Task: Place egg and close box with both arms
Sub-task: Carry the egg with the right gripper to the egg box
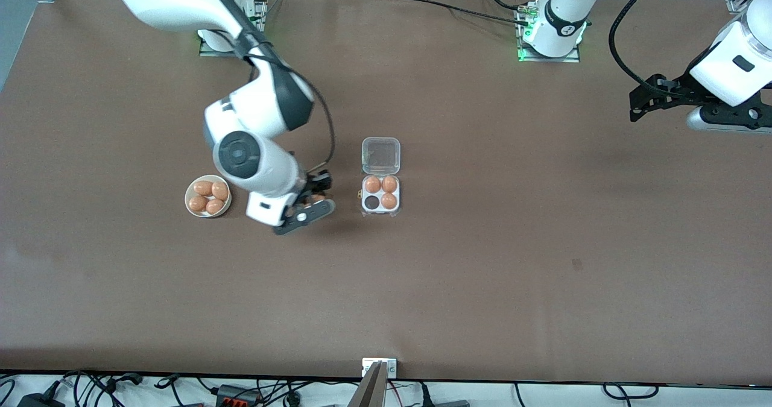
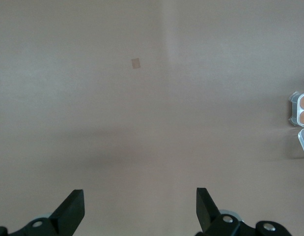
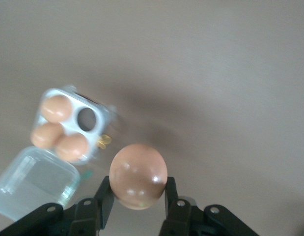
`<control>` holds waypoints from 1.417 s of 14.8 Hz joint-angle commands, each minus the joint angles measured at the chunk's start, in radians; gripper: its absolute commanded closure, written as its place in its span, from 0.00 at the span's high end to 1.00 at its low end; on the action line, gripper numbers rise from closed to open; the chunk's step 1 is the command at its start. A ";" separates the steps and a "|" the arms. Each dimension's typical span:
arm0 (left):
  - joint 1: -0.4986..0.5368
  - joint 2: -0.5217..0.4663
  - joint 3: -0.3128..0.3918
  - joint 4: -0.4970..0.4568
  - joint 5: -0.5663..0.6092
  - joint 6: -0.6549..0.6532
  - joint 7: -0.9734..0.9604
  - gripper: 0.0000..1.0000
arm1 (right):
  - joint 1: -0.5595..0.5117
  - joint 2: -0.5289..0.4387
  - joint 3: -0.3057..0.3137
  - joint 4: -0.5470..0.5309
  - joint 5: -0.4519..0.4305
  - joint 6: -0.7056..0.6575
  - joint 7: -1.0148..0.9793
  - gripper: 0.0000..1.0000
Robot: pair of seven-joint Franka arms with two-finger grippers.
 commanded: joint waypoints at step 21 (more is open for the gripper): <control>0.008 0.014 -0.002 0.032 -0.013 -0.021 0.014 1.00 | 0.129 0.188 -0.008 0.017 -0.003 0.247 0.188 0.04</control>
